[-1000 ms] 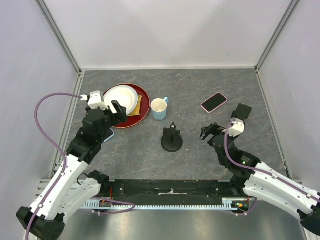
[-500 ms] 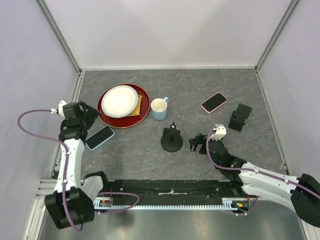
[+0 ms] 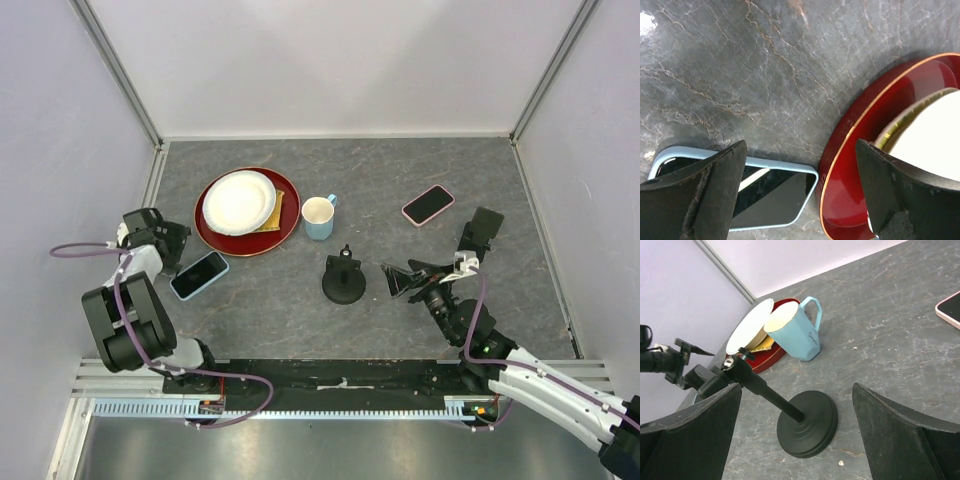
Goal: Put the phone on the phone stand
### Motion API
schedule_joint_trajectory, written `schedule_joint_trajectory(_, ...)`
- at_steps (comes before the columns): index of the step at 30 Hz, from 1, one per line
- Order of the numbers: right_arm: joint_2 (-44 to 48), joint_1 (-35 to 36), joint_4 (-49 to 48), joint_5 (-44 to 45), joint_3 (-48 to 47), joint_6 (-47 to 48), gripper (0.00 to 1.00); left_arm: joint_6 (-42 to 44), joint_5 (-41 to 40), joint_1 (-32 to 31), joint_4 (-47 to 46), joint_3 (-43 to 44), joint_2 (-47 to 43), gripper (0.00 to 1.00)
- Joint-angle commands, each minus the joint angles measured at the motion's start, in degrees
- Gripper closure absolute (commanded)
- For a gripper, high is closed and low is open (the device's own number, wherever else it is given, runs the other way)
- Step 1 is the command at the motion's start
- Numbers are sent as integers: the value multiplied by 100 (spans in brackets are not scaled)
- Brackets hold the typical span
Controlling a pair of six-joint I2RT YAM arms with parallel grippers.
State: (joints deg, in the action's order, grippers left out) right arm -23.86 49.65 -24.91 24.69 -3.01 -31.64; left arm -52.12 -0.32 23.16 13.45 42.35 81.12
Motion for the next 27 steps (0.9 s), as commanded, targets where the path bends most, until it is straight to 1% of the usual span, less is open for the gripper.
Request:
schedule_joint_trajectory(1,144,1,-129,-175,678,61,2,-360,505,119,-519,-104,403,5)
schedule_joint_trajectory(7,-14,1,-15,-149,556,96,2,-642,901,119,105,-244,730,4)
schedule_joint_trajectory(8,-5,1,-6,-157,547,96,2,-650,963,119,140,-297,721,5)
schedule_joint_trajectory(10,13,1,21,-149,547,96,2,-677,1138,93,193,-472,668,10)
schedule_joint_trajectory(14,74,1,56,-122,573,96,2,-668,1359,84,96,-1068,248,15)
schedule_joint_trajectory(15,83,1,65,-122,582,79,2,-651,1420,92,87,-1166,168,20)
schedule_joint_trajectory(20,66,1,30,-96,608,88,2,-528,1605,75,70,-1711,-342,30)
schedule_joint_trajectory(21,57,10,30,-78,608,88,2,-527,1631,49,87,-1782,-551,33)
schedule_joint_trajectory(24,-22,1,-5,-69,599,79,2,-519,1640,-100,157,-2019,-895,36)
schedule_joint_trajectory(26,-84,1,-14,-61,591,88,2,-580,1675,-188,210,-2177,-1036,36)
schedule_joint_trajectory(27,-93,10,-23,-61,591,88,2,-606,1727,-328,236,-2222,-1098,36)
